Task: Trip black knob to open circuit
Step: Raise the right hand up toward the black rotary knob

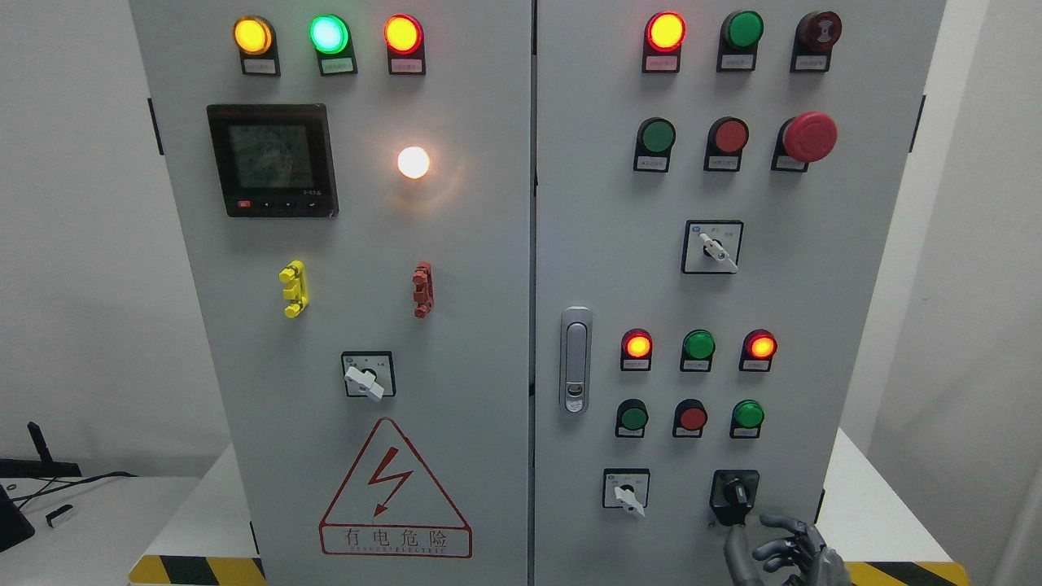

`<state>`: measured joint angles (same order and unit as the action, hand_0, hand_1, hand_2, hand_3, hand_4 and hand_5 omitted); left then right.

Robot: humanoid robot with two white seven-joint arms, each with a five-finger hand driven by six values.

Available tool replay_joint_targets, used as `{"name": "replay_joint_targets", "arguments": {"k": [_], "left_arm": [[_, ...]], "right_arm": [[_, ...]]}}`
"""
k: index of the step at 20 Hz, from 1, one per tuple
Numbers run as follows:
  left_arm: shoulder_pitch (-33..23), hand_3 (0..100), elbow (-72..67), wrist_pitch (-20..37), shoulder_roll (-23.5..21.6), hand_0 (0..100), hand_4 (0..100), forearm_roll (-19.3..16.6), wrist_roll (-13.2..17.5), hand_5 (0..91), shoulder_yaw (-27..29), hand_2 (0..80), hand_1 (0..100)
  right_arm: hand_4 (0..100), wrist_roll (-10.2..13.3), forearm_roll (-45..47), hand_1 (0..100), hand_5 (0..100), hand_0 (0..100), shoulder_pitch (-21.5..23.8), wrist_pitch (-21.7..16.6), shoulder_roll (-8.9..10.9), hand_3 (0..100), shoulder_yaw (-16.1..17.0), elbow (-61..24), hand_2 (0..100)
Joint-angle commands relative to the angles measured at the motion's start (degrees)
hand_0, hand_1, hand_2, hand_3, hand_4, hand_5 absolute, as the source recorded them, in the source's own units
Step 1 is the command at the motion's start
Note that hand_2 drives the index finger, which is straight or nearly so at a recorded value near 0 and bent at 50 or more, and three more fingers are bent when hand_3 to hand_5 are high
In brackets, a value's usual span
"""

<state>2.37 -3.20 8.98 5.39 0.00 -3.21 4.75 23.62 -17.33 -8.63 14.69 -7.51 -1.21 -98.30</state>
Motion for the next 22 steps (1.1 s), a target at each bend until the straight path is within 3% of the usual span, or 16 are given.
{"name": "replay_joint_targets", "arguments": {"k": [1, 22], "left_arm": [[0.00, 0, 0.04, -0.02, -0.03, 12, 0, -1.76, 0.05, 0.0, 0.00, 0.0, 39], [0.00, 0, 0.04, -0.02, 0.05, 12, 0, -1.76, 0.05, 0.0, 0.00, 0.0, 39]], "right_arm": [[78, 0.19, 0.01, 74, 94, 33, -0.60, -0.01, -0.14, 74, 0.59, 1.79, 43], [78, 0.02, 0.01, 77, 94, 36, -2.97, 0.07, -0.14, 73, -0.29, 3.29, 42]]}}
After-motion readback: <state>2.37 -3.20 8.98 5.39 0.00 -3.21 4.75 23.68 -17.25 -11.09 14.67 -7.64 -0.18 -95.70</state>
